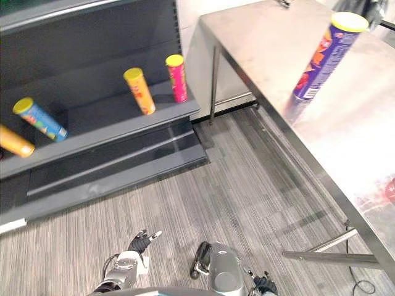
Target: Put the gum and the chips on the shelf.
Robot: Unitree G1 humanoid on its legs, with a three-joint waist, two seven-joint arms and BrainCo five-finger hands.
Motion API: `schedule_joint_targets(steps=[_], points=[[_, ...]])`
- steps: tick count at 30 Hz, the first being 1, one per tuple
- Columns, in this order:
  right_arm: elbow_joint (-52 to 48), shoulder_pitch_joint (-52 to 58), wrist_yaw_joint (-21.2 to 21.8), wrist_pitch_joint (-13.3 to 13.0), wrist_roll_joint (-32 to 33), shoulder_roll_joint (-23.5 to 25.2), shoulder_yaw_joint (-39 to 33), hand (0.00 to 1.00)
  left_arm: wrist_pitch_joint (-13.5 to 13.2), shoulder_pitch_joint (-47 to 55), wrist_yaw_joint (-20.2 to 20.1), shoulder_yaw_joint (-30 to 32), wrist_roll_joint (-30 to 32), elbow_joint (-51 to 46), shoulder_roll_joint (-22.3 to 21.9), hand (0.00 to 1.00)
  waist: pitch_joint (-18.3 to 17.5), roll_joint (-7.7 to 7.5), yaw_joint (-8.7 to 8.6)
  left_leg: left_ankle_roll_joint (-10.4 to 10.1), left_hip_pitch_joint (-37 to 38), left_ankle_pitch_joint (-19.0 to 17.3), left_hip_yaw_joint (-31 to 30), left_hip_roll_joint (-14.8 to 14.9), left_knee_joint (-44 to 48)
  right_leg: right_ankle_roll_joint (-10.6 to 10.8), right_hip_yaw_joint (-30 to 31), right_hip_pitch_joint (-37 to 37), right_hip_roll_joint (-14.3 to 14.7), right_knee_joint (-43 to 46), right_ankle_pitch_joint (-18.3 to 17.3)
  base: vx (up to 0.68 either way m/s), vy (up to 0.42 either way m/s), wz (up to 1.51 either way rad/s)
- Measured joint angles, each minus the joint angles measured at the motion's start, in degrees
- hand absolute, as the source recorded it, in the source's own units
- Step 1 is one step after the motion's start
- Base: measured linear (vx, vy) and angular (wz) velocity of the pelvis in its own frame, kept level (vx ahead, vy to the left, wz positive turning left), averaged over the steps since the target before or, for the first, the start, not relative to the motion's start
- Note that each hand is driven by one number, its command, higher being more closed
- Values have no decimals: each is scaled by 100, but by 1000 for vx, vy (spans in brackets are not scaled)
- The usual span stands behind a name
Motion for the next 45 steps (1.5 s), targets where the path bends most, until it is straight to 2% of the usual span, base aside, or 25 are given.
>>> schedule_joint_targets(steps=[1, 4, 6, 8, 11, 13, 15, 16, 18, 19, 21, 25, 27, 28, 29, 30, 31, 32, 34, 36, 38, 39, 40, 42, 45], points=[[-40, -86, -35, -20, 9, -50, 94, 0, -2, 78, 8, 64, -34, -38, 5, 0, -11, 71, -7, -18, -381, -14, -174, -73, 868, -91, 321, 167, 245, -152, 30, 297, -56, -128], [-158, -93, -126, -30, 65, -67, 212, 0, -4, 290, 16, 244, -46, -162, 7, 0, -18, 104, 18, 69, -942, -123, -108, -180, 1731, -199, 1036, 611, 631, -454, 102, 301, 9, -167], [-274, -110, -163, -66, 189, -60, 380, 0, -12, 522, 22, 362, -48, -306, -2, 0, -16, 62, 85, 642, -1340, -449, 34, -80, 1658, -150, 1895, 927, 838, -659, 184, 326, 56, -216], [-429, -102, -187, -131, 274, -62, 595, 0, -91, 598, 72, 583, -84, -356, -28, 0, -39, -6, 217, 1158, -1530, -788, -200, -41, 519, 72, 2950, 1136, 938, -880, 369, 280, 133, -236], [-417, -178, -179, -153, 276, 13, 791, 0, -205, 588, 154, 789, -217, -321, -96, 0, -64, -3, 351, 1214, -1507, -779, -1194, -100, -1158, 188, 3594, 1126, 986, -937, 422, 214, 235, -215], [-396, -183, -159, -232, 261, 16, 1002, 0, -248, 567, 184, 796, -214, -298, -77, 0, -125, -95, 353, 1095, -1541, -715, -2332, -129, -2116, 451, 4206, 1004, 1041, -831, 419, 171, 344, -159], [-383, -181, -151, -269, 258, 17, 1097, 0, -243, 541, 198, 754, -199, -271, -76, 0, -176, -169, 318, 942, -1525, -612, -2713, -145, -2565, 707, 4599, 865, 1031, -811, 415, 126, 485, -140], [-383, -166, -147, -270, 273, 1, 1140, 0, -240, 504, 218, 698, -194, -234, -76, 0, -258, -102, 283, 697, -1487, -278, -2679, -150, -3085, 933, 4880, 699, 1048, -798, 411, 84, 582, -133], [-363, -161, -141, -269, 265, 1, 1191, 0, -228, 430, 279, 673, -187, -224, -76, 0, -306, -226, 280, 334, -1414, -474, -2579, -224, -3224, 1098, 5158, 537, 982, -844, 440, -12, 470, -91], [-325, -139, -109, -259, 267, 90, 1207, 0, -230, 280, 377, 565, -187, -232, 21, 0, -304, -468, 294, 241, -1415, -537, -2317, -397, -3318, 1368, 5352, 407, 759, -997, 607, -87, 418, -69], [-233, -135, -106, -257, 267, 128, 1186, 0, -231, 167, 401, 328, -189, -237, 113, 0, -356, -593, 290, 277, -1285, -599, -1929, -568, -3418, 1682, 5544, 375, 527, -1227, 956, -109, 345, -90], [-215, -30, 1, -259, 524, 230, 770, 0, -248, 156, 399, 119, -198, -329, 130, 0, -347, -566, 286, 600, -835, -1001, -979, -741, -3193, 1782, 5859, 461, 349, -1555, 1630, -176, 305, -121], [-256, 47, -2, -256, 818, 318, 449, 0, -257, 131, 392, 28, -192, -358, 153, 0, -315, -559, 309, 729, -830, -1228, -575, -712, -2938, 1759, 5813, 416, 325, -1798, 1970, -250, 214, -119], [-280, 68, -3, -252, 926, 351, 293, 0, -257, 139, 387, -20, -183, -362, 194, 0, -245, -488, 304, 822, -815, -1311, -284, -613, -2791, 1669, 5372, 408, 298, -2029, 2292, -284, 160, -111], [-323, 166, -5, -243, 943, 351, 202, 0, -256, 167, 377, -20, -151, -386, 216, 0, -231, -508, 278, 911, -791, -1360, -100, -544, -2727, 1469, 4383, 422, 149, -2165, 2374, -214, 89, -94], [-304, 253, -5, -224, 933, 349, 176, 0, -254, 189, 377, -13, -146, -419, 219, 0, -212, -539, 291, 931, -738, -1363, -28, -520, -2722, 1324, 3761, 428, 33, -1987, 2269, -141, 17, -55], [-223, 453, -8, -171, 928, 336, 177, 0, -239, 247, 349, -12, -145, -451, 202, 0, -209, -521, 293, 914, -690, -1305, 28, -442, -2723, 948, 2798, 430, -199, -1432, 1922, -67, -28, -22], [-185, 552, -16, -147, 935, 327, 145, 0, -238, 284, 331, 7, -145, -454, 197, 0, -208, -505, 293, 882, -679, -1245, 39, -394, -2726, 862, 2581, 409, -282, -1034, 1735, -45, -82, -14], [-124, 818, -17, -43, 949, 312, 232, 0, -236, 600, 262, 281, -160, -504, 216, 0, -222, -517, 326, 703, -514, -1093, 238, -200, -2759, 894, 2566, 391, -686, 429, 1293, -18, -162, -32], [-123, 763, -13, -18, 948, 292, 307, 0, -236, 739, 235, 510, -204, -540, 219, 0, -254, -629, 362, 574, -453, -1009, 338, -199, -2806, 1169, 2448, 456, -890, 389, 1121, -36, -245, -47], [-38, 547, -9, -20, 936, 145, 305, 0, -231, 741, 152, 666, -217, -407, 164, 0, -344, -517, 521, 571, -344, -810, 273, -320, -3337, 1207, 2122, 708, -652, -625, 1079, -35, -190, -78], [140, 228, -10, -18, 898, -17, 310, 0, -240, 753, 145, 668, -218, -355, 161, 0, -369, -406, 653, 699, -361, -667, -7, -443, -3696, 1271, 2091, 978, -437, -1680, 1147, -57, -82, -98], [234, -69, 0, -32, 819, -111, 392, 0, -237, 761, 135, 622, -219, -247, 188, 0, -420, -347, 635, 795, -436, -401, -211, -474, -4005, 1294, 1809, 1066, -396, -2269, 1358, -80, -54, -79], [260, -225, 19, -99, 713, -119, 587, 0, -237, 759, 135, 480, -219, -193, 279, 0, -440, -381, 621, 711, -486, -247, -244, -468, -4193, 1269, 1684, 1184, -263, -2747, 1858, -83, -60, 1], [318, -229, 104, -101, 597, -132, 766, 0, -290, 744, 136, 412, -262, -94, 415, 0, -514, -447, 638, 614, -520, -82, -550, -464, -4384, 1258, 1434, 1441, -195, -3119, 2030, -9, -45, 36]])
